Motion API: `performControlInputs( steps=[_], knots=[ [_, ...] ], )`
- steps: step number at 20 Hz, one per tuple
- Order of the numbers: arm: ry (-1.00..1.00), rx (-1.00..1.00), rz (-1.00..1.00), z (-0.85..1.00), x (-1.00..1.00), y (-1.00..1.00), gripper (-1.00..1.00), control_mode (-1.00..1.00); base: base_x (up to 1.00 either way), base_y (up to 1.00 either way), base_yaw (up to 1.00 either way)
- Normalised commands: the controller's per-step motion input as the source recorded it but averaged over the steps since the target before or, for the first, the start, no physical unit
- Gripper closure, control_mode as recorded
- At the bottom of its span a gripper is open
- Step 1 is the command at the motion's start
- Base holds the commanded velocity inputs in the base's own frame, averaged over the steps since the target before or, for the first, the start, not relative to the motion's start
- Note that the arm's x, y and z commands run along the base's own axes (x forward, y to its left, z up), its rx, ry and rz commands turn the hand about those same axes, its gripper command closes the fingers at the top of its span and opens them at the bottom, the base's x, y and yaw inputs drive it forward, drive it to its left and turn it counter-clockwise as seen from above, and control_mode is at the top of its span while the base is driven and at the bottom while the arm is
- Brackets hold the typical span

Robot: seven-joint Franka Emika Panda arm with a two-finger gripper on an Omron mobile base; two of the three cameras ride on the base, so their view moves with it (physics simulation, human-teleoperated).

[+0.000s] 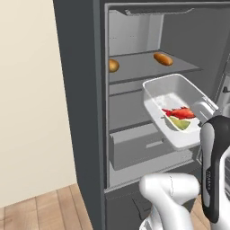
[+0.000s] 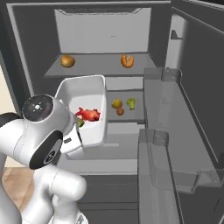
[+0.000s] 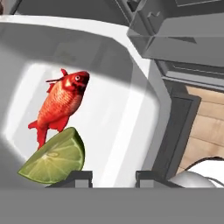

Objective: Place the tupperware on the top shelf of the fridge. Make space for the tupperware among the existing items by rearranging them on the shelves if needed. Close the fridge door when finished.

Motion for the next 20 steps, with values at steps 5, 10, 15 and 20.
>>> performControlInputs(
  steps=[5, 10, 15, 20],
  knots=[
    [-0.13, 0.00, 0.00, 0.55, 0.10, -0.03, 1.00, -1.00, 0.00, 0.00, 0.00],
    [0.01, 0.00, 0.00, 0.72, 0.21, 0.00, 1.00, -1.00, 0.00, 0.00, 0.00],
    [0.11, 0.00, 0.00, 0.47, 0.32, 0.00, 1.00, -1.00, 0.00, 0.00, 0.00],
    [0.02, 0.03, 0.00, 0.23, 0.47, 0.00, 1.00, -1.00, 0.00, 0.00, 0.00]
  ],
)
